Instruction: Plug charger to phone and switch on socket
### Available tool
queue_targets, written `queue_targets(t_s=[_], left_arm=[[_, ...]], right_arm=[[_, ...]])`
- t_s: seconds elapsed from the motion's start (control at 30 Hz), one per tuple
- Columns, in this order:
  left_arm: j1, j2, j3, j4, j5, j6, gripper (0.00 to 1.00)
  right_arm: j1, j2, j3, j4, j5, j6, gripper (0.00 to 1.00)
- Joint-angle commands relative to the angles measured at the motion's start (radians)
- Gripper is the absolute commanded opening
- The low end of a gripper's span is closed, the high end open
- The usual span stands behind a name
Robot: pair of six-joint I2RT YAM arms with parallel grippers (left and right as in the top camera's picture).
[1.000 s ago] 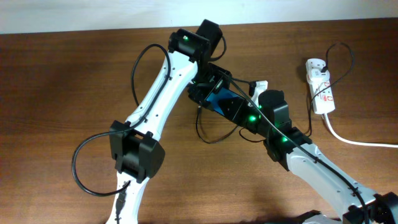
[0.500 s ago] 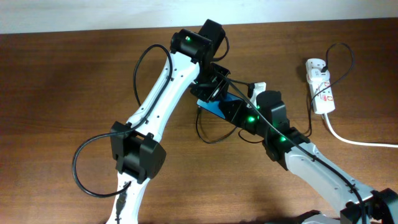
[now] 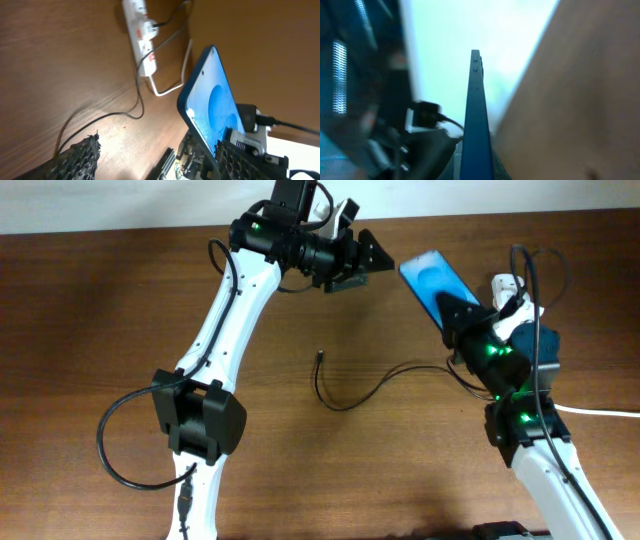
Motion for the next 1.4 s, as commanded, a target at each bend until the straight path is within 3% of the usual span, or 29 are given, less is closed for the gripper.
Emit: queue_targets(t_s=[0.0,0.1,0.17,0.23,0.4,0.5,0.7,0.77,0.87,1.03,1.27,1.3,1.37], left_arm=[[0.006,-0.012,0.013,0.087,0.135,-0.066,0.79],[0.007,-0.012,0.013,0.237,0.201,-0.233,0.64],[0.007,-0.012,0.013,0.269,0.198,-0.264,0.62],[0.007,-0.012,0.013,0.281,0.178,-0.29,0.63],[0.004,-0.012,0.013,0.309,0.12,-0.305,0.59],[0.004,-0.012,0.013,0.308,0.101,-0.305,0.47],[0.004,-0.012,0.013,0.309,0.059,-0.314,0.42],[0.004,-0.012,0.013,0.308,0.05,-0.316,0.34],[0.004,-0.012,0.013,0.305,0.05,-0.316,0.04],[0.004,-0.012,0.013,0.305,0.05,-0.316,0.0],[0.017,-0.012,0.013,0.278,-0.013,-0.303,0.0],[0.03,-0.012,0.013,0.278,-0.013,-0.297,0.0],[0.064,-0.012,0.013,0.268,-0.013,-0.259,0.0]], right_arm=[[0.062,0.095,0.018,0.216,0.104,0.188,0.04],[0.15,0.255,0.018,0.497,0.181,0.228,0.04],[0.188,0.334,0.018,0.574,0.204,0.283,0.04],[0.212,0.353,0.027,0.573,0.213,0.349,0.04],[0.295,0.353,0.084,0.48,0.253,0.359,0.04],[0.301,0.353,0.084,0.476,0.248,0.359,0.04],[0.327,0.353,0.084,0.475,0.223,0.359,0.04],[0.333,0.353,0.084,0.475,0.223,0.358,0.04],[0.333,0.353,0.084,0.475,0.221,0.358,0.04],[0.333,0.353,0.083,0.475,0.217,0.358,0.04],[0.333,0.353,0.083,0.475,0.217,0.349,0.51],[0.332,0.353,0.083,0.475,0.218,0.347,0.66],[0.332,0.353,0.083,0.475,0.205,0.239,0.86]])
